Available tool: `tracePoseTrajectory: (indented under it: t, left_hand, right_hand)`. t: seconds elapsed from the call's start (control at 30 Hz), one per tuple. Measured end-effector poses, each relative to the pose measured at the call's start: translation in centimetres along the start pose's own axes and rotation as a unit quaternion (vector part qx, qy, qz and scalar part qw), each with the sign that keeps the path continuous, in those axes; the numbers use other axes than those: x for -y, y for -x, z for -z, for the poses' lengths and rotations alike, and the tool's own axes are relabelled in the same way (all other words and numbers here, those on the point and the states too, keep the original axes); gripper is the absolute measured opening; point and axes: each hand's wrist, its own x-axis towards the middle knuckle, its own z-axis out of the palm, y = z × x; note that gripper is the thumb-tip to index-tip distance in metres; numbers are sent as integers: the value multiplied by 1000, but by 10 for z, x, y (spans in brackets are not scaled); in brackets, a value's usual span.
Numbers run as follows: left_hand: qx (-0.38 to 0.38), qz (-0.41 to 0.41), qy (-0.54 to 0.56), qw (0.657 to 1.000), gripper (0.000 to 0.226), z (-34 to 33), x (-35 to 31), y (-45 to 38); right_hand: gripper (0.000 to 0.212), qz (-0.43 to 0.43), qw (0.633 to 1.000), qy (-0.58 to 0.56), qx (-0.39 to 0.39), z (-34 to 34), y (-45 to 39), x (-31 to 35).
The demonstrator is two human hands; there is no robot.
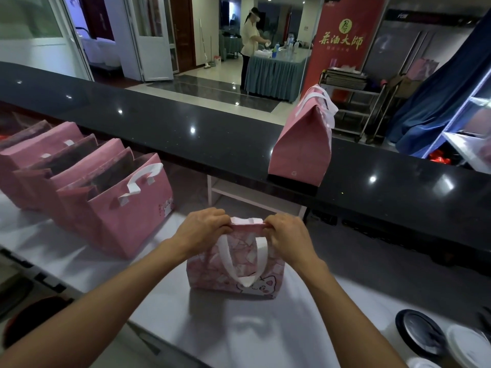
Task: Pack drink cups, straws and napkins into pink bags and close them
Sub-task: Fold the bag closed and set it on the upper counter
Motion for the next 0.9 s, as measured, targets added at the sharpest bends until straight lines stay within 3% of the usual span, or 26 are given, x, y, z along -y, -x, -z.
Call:
tracePoseTrajectory:
  t: [0.47,0.9]
  left_hand:
    - [21,-33,36,999,10,10,20,16]
    - [40,-2,35,999,15,12,37,21]
  right_hand:
    - [10,11,997,-14,-74,0,40,-11]
    - [6,-60,993,-81,-60,1,61,-27]
